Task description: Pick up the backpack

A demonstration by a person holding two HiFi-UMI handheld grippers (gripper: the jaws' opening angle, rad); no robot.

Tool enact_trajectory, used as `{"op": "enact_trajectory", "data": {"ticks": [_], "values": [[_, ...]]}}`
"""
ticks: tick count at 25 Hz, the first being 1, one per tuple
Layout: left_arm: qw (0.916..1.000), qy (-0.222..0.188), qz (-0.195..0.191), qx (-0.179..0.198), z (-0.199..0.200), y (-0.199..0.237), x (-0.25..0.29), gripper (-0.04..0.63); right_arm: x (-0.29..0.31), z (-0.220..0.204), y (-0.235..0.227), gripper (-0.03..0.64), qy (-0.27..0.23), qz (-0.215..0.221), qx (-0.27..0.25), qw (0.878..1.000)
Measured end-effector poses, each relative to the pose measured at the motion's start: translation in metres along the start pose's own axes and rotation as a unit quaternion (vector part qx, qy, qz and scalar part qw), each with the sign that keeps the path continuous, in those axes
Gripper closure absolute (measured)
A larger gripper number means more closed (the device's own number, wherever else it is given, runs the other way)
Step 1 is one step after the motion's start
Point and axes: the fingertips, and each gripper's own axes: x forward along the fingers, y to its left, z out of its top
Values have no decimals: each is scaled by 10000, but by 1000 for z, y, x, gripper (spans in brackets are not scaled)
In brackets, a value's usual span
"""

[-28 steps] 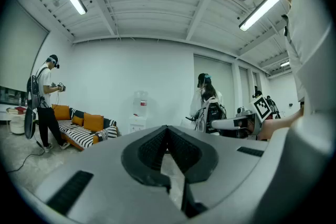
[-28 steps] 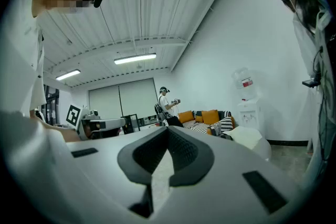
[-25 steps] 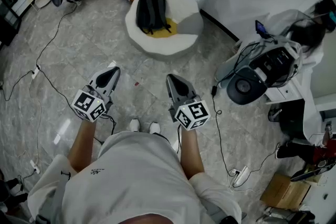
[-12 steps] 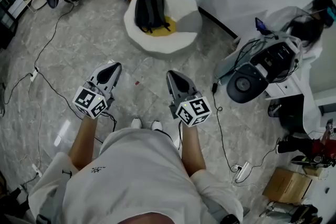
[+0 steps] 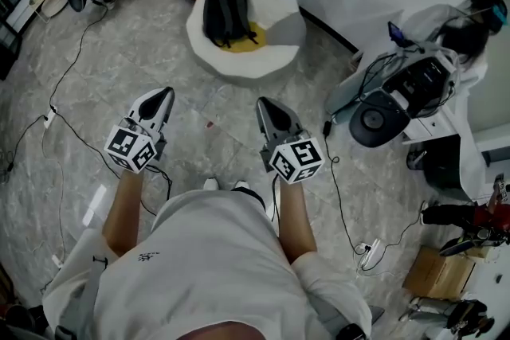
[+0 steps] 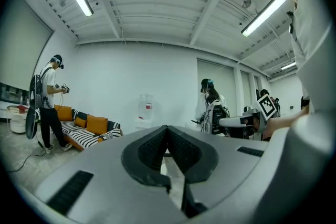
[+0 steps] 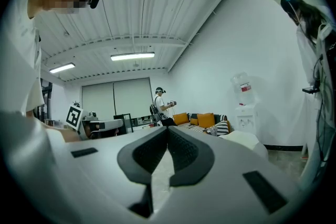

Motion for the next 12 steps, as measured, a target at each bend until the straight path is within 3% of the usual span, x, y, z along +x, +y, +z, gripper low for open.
{"op": "enact_trajectory", "data": {"ticks": [12], "values": [[9999,-34,106,-93,-6,33,-17,594,20,-4,18,609,-5,11,38,10000]]}}
